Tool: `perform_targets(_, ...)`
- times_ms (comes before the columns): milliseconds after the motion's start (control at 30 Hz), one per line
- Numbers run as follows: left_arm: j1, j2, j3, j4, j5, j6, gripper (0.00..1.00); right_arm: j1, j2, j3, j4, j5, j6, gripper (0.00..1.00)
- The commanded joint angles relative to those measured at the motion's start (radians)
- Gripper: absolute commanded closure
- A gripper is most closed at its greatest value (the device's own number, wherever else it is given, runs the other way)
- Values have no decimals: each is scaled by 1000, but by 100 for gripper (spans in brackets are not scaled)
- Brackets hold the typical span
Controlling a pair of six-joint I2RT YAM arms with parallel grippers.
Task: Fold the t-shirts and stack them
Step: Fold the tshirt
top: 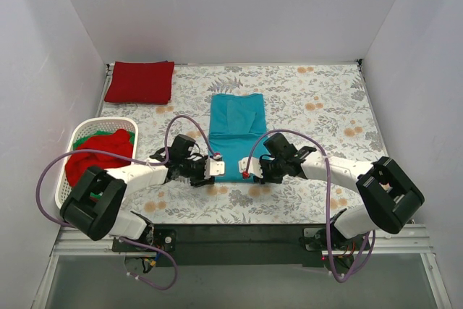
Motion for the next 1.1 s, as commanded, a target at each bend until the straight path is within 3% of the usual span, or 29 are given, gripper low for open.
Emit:
perform_targets(0,-9,28,-10,1,-47,53,63,5,29,-26,-7,31,-8,75)
perform_targets(67,-9,28,-20,-1,-76,79,66,5,27,-25,-16,28,-3,79)
perform_targets(200,-9,8,-1,-37,-81,56,85,3,30,-5,-47,33,9,91)
perform_targets(233,-9,-8,15,-45,-78,48,89,-5,25,11,-55,31,12,99)
perform_targets(333,-1,-39,69,-100,-53,2,100,-24,9,57,-93,12,21,99)
perform_targets(800,134,-19,400,-372,83,-28,100,-146,-36,397,-372,-125,18,99)
perform_targets(1067,140,-79,505,-565,216,-8,100,-155,-109,436,-513,-231,41,99)
